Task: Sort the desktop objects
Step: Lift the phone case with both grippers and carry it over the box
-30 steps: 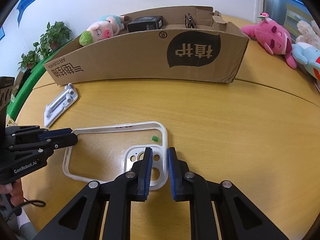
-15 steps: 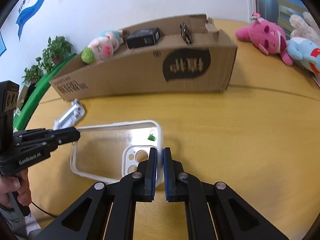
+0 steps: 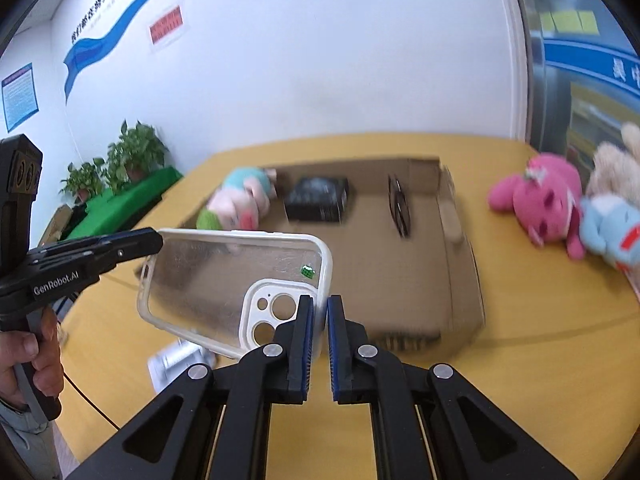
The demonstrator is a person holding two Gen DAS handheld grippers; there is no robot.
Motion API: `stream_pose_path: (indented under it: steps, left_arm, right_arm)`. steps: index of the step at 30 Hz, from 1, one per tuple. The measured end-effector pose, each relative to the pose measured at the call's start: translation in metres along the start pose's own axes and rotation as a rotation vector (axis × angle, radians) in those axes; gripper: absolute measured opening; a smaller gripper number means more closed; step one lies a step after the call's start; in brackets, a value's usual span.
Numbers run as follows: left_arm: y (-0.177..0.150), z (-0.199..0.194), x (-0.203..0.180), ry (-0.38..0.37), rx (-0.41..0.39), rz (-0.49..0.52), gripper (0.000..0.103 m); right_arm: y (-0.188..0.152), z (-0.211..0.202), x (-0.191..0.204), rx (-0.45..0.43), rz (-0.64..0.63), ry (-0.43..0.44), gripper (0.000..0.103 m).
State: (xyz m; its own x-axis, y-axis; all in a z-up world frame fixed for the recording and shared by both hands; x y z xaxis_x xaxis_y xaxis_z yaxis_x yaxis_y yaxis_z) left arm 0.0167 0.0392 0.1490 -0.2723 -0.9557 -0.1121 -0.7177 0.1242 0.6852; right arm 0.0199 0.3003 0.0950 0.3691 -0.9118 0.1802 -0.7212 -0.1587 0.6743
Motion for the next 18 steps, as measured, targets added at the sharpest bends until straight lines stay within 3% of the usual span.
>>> stream_pose_path:
  steps: [5, 8, 13, 18]
  left_arm:
    - [0.034, -0.009, 0.017, 0.029, -0.048, 0.025, 0.006]
    - [0.045, -0.002, 0.035, 0.051, -0.035, 0.012, 0.006]
    - [0.046, 0.021, 0.079, 0.087, 0.025, -0.055, 0.006]
    - [0.035, 0.064, 0.118, 0.147, 0.147, -0.107, 0.006]
  right_arm:
    - [0.038, 0.009, 0.014, -0.021, -0.016, 0.017, 0.007]
    - [0.056, 0.022, 0.025, -0.015, -0.034, 0.018, 0.007]
    - [0.077, 0.071, 0.044, 0.052, -0.057, 0.061, 0.007]
    - [0.080, 0.136, 0.057, 0.164, -0.038, 0.143, 0.007]
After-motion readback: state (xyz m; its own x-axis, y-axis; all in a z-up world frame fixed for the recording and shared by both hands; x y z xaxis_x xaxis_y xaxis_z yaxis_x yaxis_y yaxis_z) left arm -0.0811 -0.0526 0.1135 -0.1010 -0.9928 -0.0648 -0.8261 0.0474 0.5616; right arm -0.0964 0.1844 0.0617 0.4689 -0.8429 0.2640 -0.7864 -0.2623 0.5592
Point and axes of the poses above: each gripper's, at about its wrist camera, not at the fingertips, and z roughly the way its jaws point, x to its left, y to its top, the point moved 1 cm from there along z, roughly the way its jaws point, and after that the axes turned 8 degrees about x, right-handed, at the moved point
